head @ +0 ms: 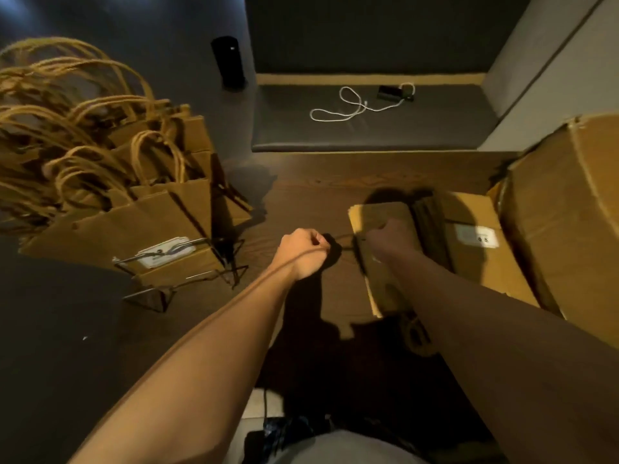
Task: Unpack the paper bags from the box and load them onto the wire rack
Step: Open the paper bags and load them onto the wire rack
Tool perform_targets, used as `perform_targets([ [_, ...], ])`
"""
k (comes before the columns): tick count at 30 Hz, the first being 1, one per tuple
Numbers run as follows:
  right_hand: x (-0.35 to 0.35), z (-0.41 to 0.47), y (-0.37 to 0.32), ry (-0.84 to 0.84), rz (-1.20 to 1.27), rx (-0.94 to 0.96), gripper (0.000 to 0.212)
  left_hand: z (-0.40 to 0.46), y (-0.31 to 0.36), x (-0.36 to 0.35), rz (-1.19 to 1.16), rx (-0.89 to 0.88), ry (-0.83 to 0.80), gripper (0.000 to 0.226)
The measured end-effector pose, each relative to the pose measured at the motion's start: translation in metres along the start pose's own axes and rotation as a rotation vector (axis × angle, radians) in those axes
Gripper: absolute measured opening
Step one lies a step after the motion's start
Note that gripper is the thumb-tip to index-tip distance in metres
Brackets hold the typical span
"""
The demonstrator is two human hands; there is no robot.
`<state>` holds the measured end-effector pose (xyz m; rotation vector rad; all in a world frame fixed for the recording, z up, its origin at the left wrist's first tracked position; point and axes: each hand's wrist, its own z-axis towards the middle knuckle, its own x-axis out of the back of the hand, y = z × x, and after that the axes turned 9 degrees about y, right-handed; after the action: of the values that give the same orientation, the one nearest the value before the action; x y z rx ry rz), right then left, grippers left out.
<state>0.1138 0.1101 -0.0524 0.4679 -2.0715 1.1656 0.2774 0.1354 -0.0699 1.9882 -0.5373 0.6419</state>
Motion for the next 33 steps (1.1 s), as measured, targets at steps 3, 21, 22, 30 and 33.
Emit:
perform_targets([
  [3, 0.021, 0.014, 0.032, -0.012, -0.079, -0.116, 0.032, 0.002, 0.014, -0.038, -0.010, 0.072, -0.078, 0.024],
  [21, 0.041, 0.057, 0.098, -0.105, -0.106, -0.185, 0.021, -0.003, 0.051, -0.122, -0.093, 0.318, -0.137, 0.052],
  [22, 0.041, 0.057, 0.096, -0.116, -0.123, -0.177, 0.024, -0.002, 0.052, -0.121, -0.107, 0.322, -0.131, 0.051],
  [30, 0.041, 0.053, 0.084, -0.039, 0.005, -0.211, 0.014, 0.006, 0.041, -0.115, -0.246, 0.326, -0.085, 0.009],
  [33, 0.048, 0.054, 0.074, -0.033, 0.114, -0.215, 0.011, 0.007, 0.043, -0.108, -0.302, 0.306, -0.133, 0.010],
])
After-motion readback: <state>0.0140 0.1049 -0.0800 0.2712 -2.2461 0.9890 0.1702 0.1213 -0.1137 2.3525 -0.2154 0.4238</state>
